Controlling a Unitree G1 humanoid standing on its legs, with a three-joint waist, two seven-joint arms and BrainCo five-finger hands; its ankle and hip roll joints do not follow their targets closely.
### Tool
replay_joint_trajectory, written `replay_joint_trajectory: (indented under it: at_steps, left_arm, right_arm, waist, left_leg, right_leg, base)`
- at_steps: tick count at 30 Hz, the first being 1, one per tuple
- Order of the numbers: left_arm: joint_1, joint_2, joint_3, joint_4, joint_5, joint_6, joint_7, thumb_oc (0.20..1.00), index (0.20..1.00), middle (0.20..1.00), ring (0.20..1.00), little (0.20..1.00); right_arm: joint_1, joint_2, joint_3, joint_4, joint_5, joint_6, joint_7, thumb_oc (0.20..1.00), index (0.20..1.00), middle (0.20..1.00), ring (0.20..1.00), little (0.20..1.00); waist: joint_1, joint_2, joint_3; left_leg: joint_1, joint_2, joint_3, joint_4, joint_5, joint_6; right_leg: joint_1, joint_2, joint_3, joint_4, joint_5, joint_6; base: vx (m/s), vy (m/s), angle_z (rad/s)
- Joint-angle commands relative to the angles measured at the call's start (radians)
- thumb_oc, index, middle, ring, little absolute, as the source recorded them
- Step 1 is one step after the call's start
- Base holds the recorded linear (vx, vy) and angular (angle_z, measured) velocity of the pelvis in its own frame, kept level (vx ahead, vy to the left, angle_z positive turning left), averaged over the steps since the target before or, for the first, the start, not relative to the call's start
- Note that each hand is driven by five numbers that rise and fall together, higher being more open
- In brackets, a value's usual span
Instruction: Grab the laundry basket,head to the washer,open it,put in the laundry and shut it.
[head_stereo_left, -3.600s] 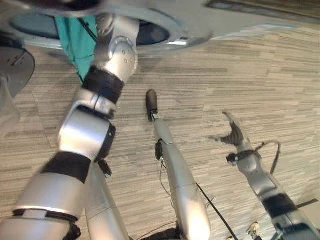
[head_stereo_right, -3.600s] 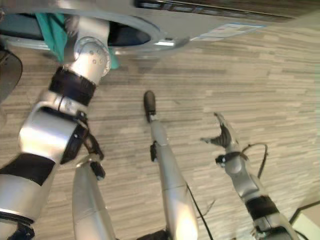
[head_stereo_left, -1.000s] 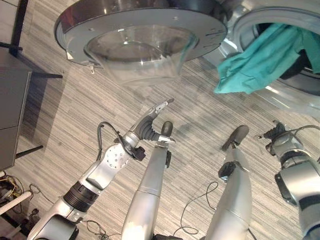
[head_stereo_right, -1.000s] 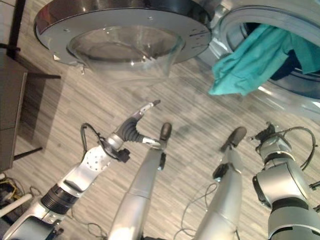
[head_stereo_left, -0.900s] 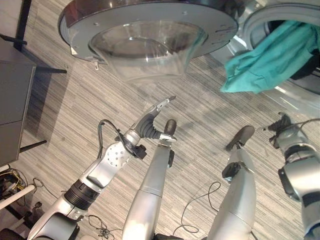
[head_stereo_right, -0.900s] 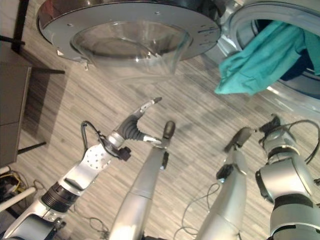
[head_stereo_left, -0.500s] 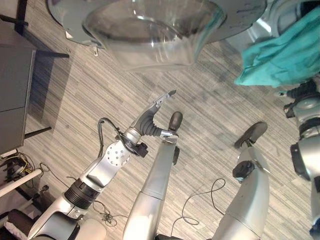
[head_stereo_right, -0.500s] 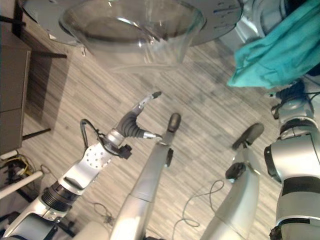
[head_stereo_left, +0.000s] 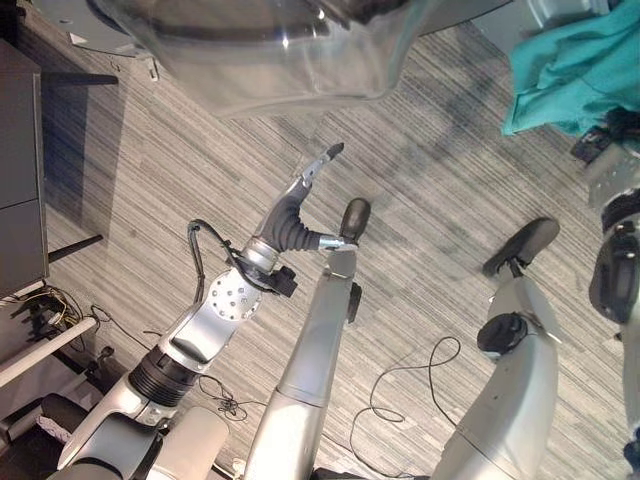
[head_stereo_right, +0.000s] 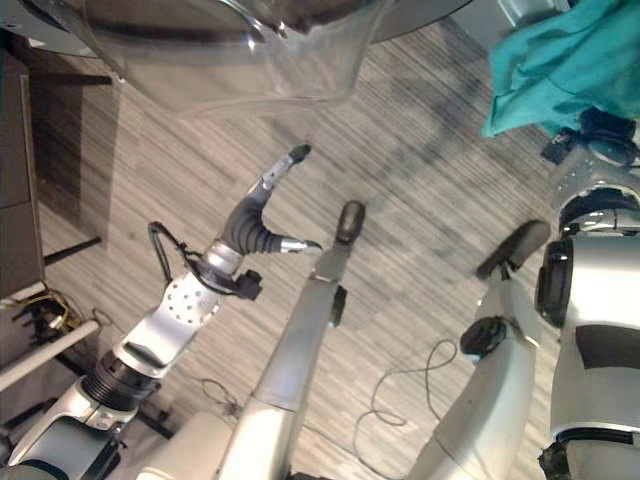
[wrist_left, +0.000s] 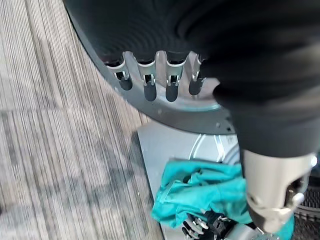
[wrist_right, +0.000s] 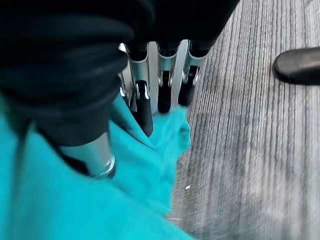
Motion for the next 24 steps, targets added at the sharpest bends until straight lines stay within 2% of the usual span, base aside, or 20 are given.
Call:
replay_joint_trajectory:
  at_steps: [1,2,5,6,8,10,11,12,13,15,16,17,18,20,24]
  left_arm:
    - [0.1,-0.009,0.009,-0.073,-0.005,-0.069,0.037,1.0,1.0,1.0,1.0,1.0]
    - [0.1,-0.008,0.009,-0.073,-0.004,-0.07,0.039,1.0,1.0,1.0,1.0,1.0]
    - [0.102,-0.006,0.013,-0.057,0.041,-0.072,0.061,1.0,1.0,1.0,1.0,1.0]
    - [0.102,-0.004,0.012,-0.056,0.042,-0.072,0.062,1.0,1.0,1.0,1.0,1.0]
    - [0.105,0.001,0.006,-0.044,0.067,-0.065,0.068,1.0,1.0,1.0,1.0,1.0]
    - [0.118,0.007,0.004,-0.037,0.088,-0.061,0.072,1.0,1.0,1.0,1.0,1.0]
    - [0.138,0.017,0.006,-0.031,0.09,-0.063,0.068,1.0,1.0,1.0,1.0,1.0]
    - [0.151,0.028,0.011,-0.032,0.088,-0.067,0.064,1.0,1.0,1.0,1.0,1.0]
    - [0.153,0.029,0.009,-0.034,0.087,-0.068,0.063,1.0,1.0,1.0,1.0,1.0]
    - [0.187,0.045,0.019,-0.042,0.081,-0.078,0.051,1.0,1.0,1.0,1.0,1.0]
    - [0.224,0.052,0.049,-0.05,0.074,-0.084,0.043,1.0,1.0,1.0,1.0,1.0]
    - [0.229,0.052,0.047,-0.054,0.073,-0.085,0.041,1.0,1.0,1.0,1.0,1.0]
    - [0.26,0.058,0.063,-0.057,0.064,-0.09,0.027,1.0,1.0,1.0,1.0,1.0]
    - [0.287,0.061,0.066,-0.065,0.052,-0.092,0.023,1.0,1.0,1.0,1.0,1.0]
    - [0.302,0.072,0.06,-0.079,0.052,-0.086,0.023,1.0,1.0,1.0,1.0,1.0]
  right_arm:
    - [0.009,0.005,0.125,-0.148,0.099,-0.184,0.002,0.2,0.2,0.2,0.2,0.2]
    - [0.01,0.007,0.124,-0.149,0.1,-0.186,0.001,0.2,0.2,0.2,0.2,0.2]
    - [0.026,0.05,0.046,-0.239,0.209,-0.258,0.0,0.2,0.2,0.2,0.2,0.2]
    - [0.032,0.051,0.042,-0.244,0.214,-0.261,0.0,0.2,0.2,0.2,0.2,0.2]
    - [0.055,0.049,-0.017,-0.313,0.289,-0.324,-0.01,0.2,0.2,0.2,0.2,0.2]
    - [0.078,0.015,-0.056,-0.396,0.309,-0.378,-0.032,0.2,0.2,0.2,0.2,0.2]
    - [0.103,-0.03,-0.083,-0.476,0.298,-0.422,-0.052,0.2,0.2,0.2,0.2,0.2]
    - [0.122,-0.065,-0.092,-0.517,0.272,-0.437,-0.072,0.2,0.2,0.2,0.2,0.2]
    - [0.128,-0.065,-0.096,-0.524,0.265,-0.436,-0.079,0.2,0.2,0.2,0.2,0.2]
    - [0.164,-0.145,-0.086,-0.588,0.182,-0.433,-0.119,0.2,0.2,0.2,0.2,0.2]
    - [0.224,-0.237,-0.104,-0.66,0.109,-0.432,-0.155,0.2,0.2,0.2,0.2,0.2]
    - [0.237,-0.236,-0.112,-0.67,0.102,-0.429,-0.16,0.2,0.2,0.2,0.2,0.2]
    - [0.291,-0.313,-0.147,-0.688,0.048,-0.422,-0.191,0.2,0.2,0.2,0.2,0.2]
    - [0.317,-0.341,-0.18,-0.702,0.025,-0.429,-0.224,0.2,0.2,0.2,0.2,0.2]
    - [0.284,-0.331,-0.189,-0.687,0.039,-0.445,-0.248,0.2,0.2,0.2,0.2,0.2]
  waist:
    - [0.02,0.068,-0.112]
    - [0.02,0.068,-0.111]
    - [0.023,0.062,-0.113]
    - [0.023,0.061,-0.111]
    - [0.02,0.06,-0.105]
    - [0.01,0.058,-0.103]
    - [-0.006,0.059,-0.101]
    - [-0.012,0.057,-0.1]
    - [-0.011,0.059,-0.096]
    - [-0.028,0.055,-0.095]
    - [-0.058,0.055,-0.092]
    - [-0.058,0.056,-0.09]
    - [-0.08,0.053,-0.095]
    - [-0.087,0.052,-0.101]
    - [-0.07,0.056,-0.115]
  left_leg:
    - [0.024,0.037,0.027,-0.029,-0.088,0.045]
    - [0.026,0.037,0.027,-0.031,-0.088,0.045]
    - [0.079,0.038,0.027,-0.067,-0.086,0.039]
    - [0.085,0.038,0.025,-0.071,-0.085,0.039]
    - [0.147,0.04,0.026,-0.116,-0.077,0.03]
    - [0.209,0.047,0.024,-0.165,-0.068,0.023]
    - [0.257,0.058,0.031,-0.201,-0.06,0.018]
    - [0.291,0.065,0.032,-0.228,-0.052,0.014]
    - [0.303,0.066,0.031,-0.238,-0.048,0.014]
    - [0.366,0.077,0.032,-0.303,-0.027,0.007]
    - [0.411,0.083,0.034,-0.356,0.002,-0.005]
    - [0.422,0.083,0.033,-0.367,0.009,-0.006]
    - [0.473,0.083,0.03,-0.435,0.043,-0.017]
    - [0.525,0.091,0.028,-0.508,0.078,-0.02]
    - [0.571,0.111,0.022,-0.582,0.114,-0.025]
  right_leg:
    - [-0.014,0.028,0.077,0.049,-0.189,0.068]
    - [-0.012,0.028,0.076,0.048,-0.189,0.068]
    - [0.049,0.023,0.055,0.027,-0.19,0.074]
    - [0.057,0.023,0.052,0.022,-0.19,0.074]
    - [0.12,0.021,0.027,-0.014,-0.185,0.079]
    - [0.182,0.023,0.007,-0.055,-0.177,0.083]
    - [0.228,0.022,-0.008,-0.086,-0.168,0.087]
    - [0.26,0.019,-0.018,-0.111,-0.162,0.089]
    - [0.272,0.02,-0.022,-0.119,-0.16,0.089]
    - [0.341,0.023,-0.038,-0.177,-0.149,0.093]
    - [0.394,0.029,-0.039,-0.22,-0.14,0.092]
    - [0.406,0.029,-0.042,-0.228,-0.138,0.092]
    - [0.451,0.036,-0.051,-0.272,-0.129,0.092]
    - [0.493,0.046,-0.063,-0.315,-0.122,0.091]
    - [0.511,0.059,-0.072,-0.335,-0.125,0.089]
  base:
    - [0.0,0.007,0.09]
    - [0.0,-0.004,0.08]
    - [0.0,-0.038,0.02]
    - [-0.01,-0.044,0.01]
    - [-0.01,-0.046,0.04]
    - [0.0,-0.046,0.05]
    - [0.01,-0.04,0.03]
    - [0.0,0.0,0.0]
    - [0.02,-0.032,-0.03]
    - [0.05,-0.044,-0.05]
    - [0.05,-0.042,-0.02]
    - [0.1,-0.063,0.06]
    - [0.05,-0.031,0.06]
    - [0.09,-0.03,0.05]
    - [0.06,-0.043,0.05]
